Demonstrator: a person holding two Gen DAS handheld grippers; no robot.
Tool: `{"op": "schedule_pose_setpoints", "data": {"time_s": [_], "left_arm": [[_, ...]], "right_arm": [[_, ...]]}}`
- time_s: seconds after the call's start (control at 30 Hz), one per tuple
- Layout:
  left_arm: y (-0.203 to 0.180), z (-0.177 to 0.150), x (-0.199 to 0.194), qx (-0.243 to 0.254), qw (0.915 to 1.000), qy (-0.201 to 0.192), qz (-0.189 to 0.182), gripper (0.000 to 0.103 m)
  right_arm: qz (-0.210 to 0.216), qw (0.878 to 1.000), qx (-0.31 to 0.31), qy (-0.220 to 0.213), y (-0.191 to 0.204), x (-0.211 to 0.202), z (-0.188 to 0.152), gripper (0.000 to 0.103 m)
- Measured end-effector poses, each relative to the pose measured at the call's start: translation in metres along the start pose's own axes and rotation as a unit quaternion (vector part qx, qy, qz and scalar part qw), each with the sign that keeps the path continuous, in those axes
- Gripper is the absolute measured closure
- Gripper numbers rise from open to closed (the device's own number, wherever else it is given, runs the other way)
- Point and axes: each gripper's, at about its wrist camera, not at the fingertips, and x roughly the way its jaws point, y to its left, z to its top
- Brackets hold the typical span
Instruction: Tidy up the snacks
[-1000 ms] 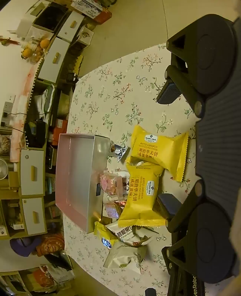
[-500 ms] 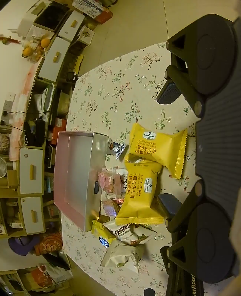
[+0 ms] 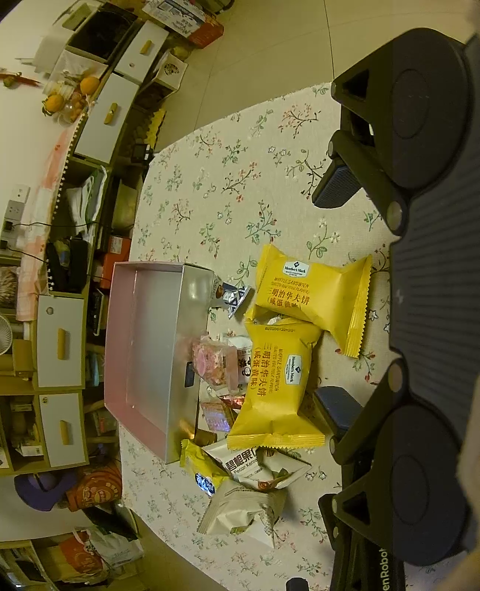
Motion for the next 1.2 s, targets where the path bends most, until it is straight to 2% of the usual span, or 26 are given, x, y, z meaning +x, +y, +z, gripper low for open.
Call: {"op": "schedule_pose_setpoints", "data": {"time_s": [1.2], "left_arm": [[-0.0008,-0.0014,0.0031,0.001,1.0,0.005,-0.002,0.0]], "right_arm": [[-0.002,1.0,-0.002,0.002,0.0013,0.0013,-0.0007,0.0]]}}
